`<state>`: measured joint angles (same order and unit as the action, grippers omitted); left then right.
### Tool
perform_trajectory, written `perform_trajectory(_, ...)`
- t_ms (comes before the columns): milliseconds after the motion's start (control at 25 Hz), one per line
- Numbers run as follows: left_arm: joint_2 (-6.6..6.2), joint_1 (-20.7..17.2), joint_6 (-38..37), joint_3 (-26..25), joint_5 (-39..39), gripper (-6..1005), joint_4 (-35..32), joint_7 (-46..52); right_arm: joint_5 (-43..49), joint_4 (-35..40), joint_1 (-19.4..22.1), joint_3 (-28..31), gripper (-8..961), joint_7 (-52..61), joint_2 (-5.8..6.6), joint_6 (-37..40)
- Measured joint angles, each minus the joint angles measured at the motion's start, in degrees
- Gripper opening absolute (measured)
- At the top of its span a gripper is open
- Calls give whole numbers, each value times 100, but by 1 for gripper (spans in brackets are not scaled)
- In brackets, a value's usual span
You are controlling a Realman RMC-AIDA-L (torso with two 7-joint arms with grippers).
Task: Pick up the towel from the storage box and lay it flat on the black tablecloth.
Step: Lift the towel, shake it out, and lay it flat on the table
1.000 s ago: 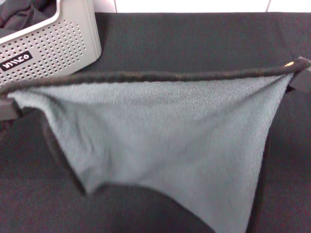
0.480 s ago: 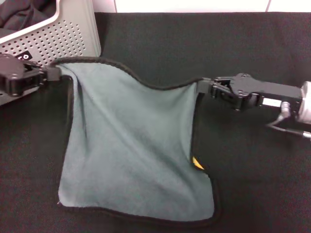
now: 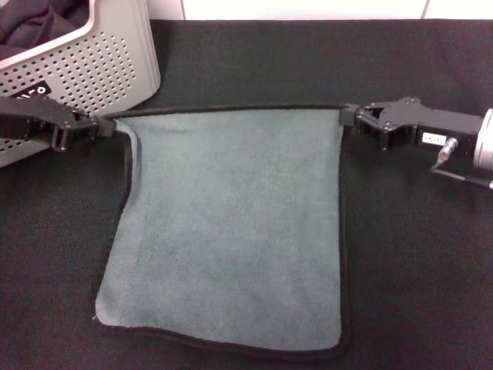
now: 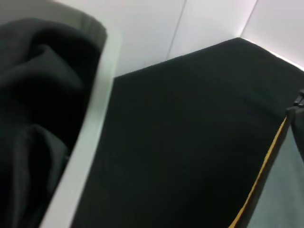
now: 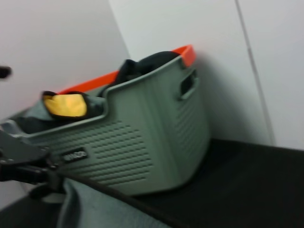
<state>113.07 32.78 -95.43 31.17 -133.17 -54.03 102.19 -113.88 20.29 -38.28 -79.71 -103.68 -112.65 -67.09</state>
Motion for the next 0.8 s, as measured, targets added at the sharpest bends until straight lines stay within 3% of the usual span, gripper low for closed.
perform_trajectory(160, 66, 68, 244, 29, -18, 8, 25, -29, 125, 143, -104, -2, 7, -106, 51, 352)
perform_trajectory(400, 165, 86, 539, 463, -28, 8, 25, 11, 427, 116, -473, -28, 7, -144, 104, 631)
perform_trajectory(600, 253, 72, 757, 567, -32, 8, -1, 18, 860, 67, -617, -7, 7, -24, -70, 896)
perform_trajectory(800, 234, 103, 952, 674, -130, 8, -160, 21, 890, 79, -585, -6, 7, -26, -166, 1064)
